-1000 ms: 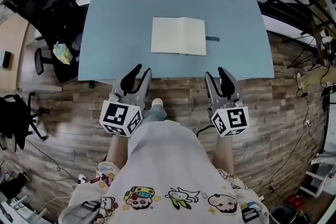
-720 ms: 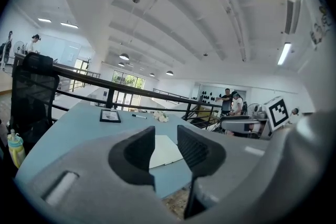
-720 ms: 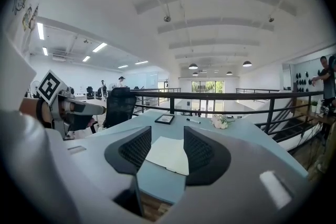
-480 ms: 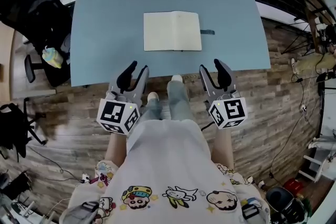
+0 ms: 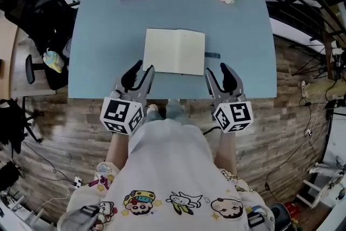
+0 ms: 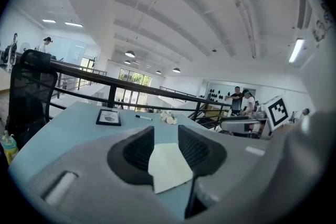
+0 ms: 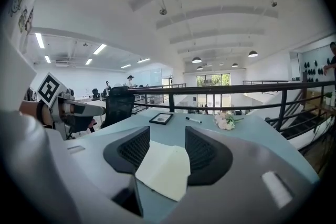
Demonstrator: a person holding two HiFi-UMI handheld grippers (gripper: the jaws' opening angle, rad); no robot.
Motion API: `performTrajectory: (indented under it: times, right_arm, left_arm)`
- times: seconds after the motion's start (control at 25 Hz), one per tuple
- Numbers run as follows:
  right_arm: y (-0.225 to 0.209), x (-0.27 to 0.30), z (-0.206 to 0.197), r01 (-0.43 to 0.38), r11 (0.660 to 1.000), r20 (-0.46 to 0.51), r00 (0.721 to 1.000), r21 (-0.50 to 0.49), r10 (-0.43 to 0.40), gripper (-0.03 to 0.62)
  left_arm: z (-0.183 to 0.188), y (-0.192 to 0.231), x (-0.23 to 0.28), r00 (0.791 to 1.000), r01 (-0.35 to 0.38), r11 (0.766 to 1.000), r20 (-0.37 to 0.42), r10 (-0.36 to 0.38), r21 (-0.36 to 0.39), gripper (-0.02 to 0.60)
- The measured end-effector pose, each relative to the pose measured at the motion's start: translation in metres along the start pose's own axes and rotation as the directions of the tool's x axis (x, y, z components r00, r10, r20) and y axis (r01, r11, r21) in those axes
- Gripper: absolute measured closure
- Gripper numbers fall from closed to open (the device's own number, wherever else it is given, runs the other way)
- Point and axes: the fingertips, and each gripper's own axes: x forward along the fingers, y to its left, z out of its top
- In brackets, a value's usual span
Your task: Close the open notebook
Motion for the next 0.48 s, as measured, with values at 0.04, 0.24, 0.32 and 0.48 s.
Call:
performTrajectory:
  times: [0.04, 0.24, 0.32, 0.48]
  right_arm:
    - [-0.008, 0.007, 0.003, -0.010, 1.000, 0.001, 1.000, 0.003, 0.010, 0.387]
    - [-0.045, 0.035, 0.018, -0.073, 0.997, 0.012, 0.997, 0.020, 0.073, 0.387]
    - [-0.057, 0.046, 0.022, -0.097, 0.995, 0.010, 0.995, 0.017, 0.097, 0.387]
    - [-0.072, 0.061, 0.024, -0.142, 0.990, 0.002, 0.990, 0.015, 0.142, 0.387]
  left_arm:
    - [0.005, 0.001, 0.010, 1.000, -0.009, 1.000, 0.007, 0.009, 0.003, 0.445]
    - [0.026, -0.001, 0.053, 0.998, -0.049, 0.999, 0.031, 0.049, 0.010, 0.445]
    - [0.031, -0.002, 0.067, 0.997, -0.065, 0.998, 0.033, 0.065, 0.008, 0.445]
    - [0.034, -0.003, 0.085, 0.995, -0.095, 0.996, 0.029, 0.094, 0.003, 0.445]
